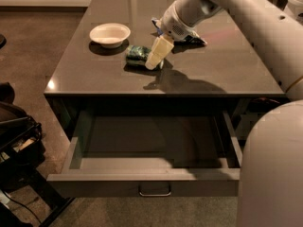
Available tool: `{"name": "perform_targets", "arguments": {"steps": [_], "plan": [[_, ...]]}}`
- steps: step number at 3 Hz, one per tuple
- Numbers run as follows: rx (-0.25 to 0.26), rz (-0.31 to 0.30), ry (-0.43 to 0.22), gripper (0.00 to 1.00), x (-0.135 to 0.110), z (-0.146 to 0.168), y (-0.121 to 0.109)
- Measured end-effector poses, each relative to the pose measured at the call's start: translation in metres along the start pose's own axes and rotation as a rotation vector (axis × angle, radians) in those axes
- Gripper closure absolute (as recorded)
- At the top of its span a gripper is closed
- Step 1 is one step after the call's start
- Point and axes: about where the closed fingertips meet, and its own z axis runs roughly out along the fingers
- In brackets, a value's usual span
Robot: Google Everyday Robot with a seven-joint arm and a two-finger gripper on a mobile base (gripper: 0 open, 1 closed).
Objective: Place green can into top drawer
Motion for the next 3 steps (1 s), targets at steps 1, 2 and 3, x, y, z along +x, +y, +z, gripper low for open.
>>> {"name": "perform_targets", "arguments": {"steps": [1, 2, 3], "plan": [[0.024, 0.072, -0.019, 0.00, 0.005, 0.013, -0.001], [0.044, 0.124, -0.024, 0.00, 0.008, 0.026, 0.000], [0.010, 0.140, -0.017, 0.00, 0.013, 0.041, 0.005]]}}
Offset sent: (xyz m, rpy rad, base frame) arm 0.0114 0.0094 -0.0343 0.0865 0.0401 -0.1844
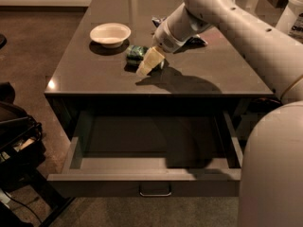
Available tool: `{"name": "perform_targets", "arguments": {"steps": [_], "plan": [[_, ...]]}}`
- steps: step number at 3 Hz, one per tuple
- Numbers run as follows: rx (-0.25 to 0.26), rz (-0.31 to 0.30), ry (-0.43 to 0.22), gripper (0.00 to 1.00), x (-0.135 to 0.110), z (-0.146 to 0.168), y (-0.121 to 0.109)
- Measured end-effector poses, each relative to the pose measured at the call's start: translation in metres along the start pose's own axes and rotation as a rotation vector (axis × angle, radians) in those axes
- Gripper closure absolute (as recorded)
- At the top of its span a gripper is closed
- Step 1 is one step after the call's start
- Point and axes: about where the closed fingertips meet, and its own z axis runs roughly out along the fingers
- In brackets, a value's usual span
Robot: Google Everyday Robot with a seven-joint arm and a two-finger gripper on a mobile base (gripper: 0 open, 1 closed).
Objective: Place green can into top drawer
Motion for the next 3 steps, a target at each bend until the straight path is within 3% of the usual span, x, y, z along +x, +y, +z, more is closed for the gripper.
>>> {"name": "perform_targets", "arguments": {"steps": [1, 3], "plan": [[-0.001, 0.000, 0.000, 0.18, 0.0002, 0.0003, 0.0002], [-0.001, 0.000, 0.001, 0.64, 0.0002, 0.0004, 0.0002]]}}
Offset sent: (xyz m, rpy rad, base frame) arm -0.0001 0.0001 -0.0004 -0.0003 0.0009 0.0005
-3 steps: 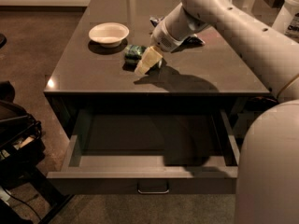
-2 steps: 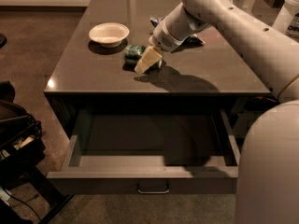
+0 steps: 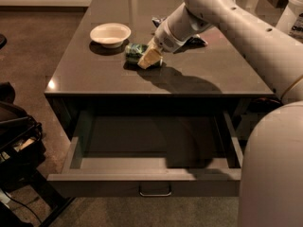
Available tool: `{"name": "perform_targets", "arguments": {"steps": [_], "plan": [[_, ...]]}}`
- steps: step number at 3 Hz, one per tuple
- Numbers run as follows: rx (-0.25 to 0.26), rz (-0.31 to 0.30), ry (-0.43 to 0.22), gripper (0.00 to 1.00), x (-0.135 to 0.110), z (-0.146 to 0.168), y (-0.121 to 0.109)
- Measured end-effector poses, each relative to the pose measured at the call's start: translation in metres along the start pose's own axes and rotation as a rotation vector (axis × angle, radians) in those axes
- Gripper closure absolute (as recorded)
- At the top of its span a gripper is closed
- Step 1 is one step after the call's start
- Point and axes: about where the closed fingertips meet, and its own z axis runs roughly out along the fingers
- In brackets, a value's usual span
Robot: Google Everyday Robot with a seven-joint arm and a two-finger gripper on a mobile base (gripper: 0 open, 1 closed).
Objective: Place green can into top drawer
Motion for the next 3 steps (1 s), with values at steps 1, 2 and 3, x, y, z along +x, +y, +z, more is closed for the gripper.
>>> {"name": "perform_targets", "arguments": {"steps": [1, 2, 3], "plan": [[0.000, 0.000, 0.000, 0.88, 0.000, 0.000, 0.000], [-0.038, -0.012, -0.008, 1.00, -0.002, 0.000, 0.009], [-0.073, 0.017, -0.021, 1.00, -0.001, -0.032, 0.045]]}}
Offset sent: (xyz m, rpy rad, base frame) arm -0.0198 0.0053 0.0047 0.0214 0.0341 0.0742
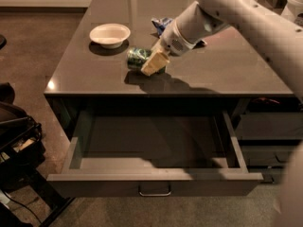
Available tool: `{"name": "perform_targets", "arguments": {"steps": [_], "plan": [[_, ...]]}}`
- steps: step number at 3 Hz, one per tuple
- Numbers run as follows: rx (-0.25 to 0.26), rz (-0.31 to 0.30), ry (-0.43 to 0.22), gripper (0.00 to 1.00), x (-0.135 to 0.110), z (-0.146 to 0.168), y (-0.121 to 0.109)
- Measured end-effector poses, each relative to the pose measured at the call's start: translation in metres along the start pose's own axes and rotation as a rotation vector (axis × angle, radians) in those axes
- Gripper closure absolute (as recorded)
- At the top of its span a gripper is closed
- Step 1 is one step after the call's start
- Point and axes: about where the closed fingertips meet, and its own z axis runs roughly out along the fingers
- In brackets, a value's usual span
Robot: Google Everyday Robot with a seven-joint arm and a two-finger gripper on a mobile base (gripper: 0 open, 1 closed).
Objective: Place green can into top drawer
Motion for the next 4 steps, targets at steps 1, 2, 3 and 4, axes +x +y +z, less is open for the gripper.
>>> {"name": "perform_targets", "arguments": {"steps": [1, 2, 3, 4], "plan": [[0.029, 0.050, -0.004, 1.00, -0.002, -0.044, 0.058], [0.118, 0.136, -0.042, 1.00, -0.006, -0.082, 0.111], [0.210, 0.263, -0.039, 1.00, 0.021, -0.093, 0.148], [0.187, 0.297, 0.017, 1.00, 0.055, -0.074, 0.165]]}}
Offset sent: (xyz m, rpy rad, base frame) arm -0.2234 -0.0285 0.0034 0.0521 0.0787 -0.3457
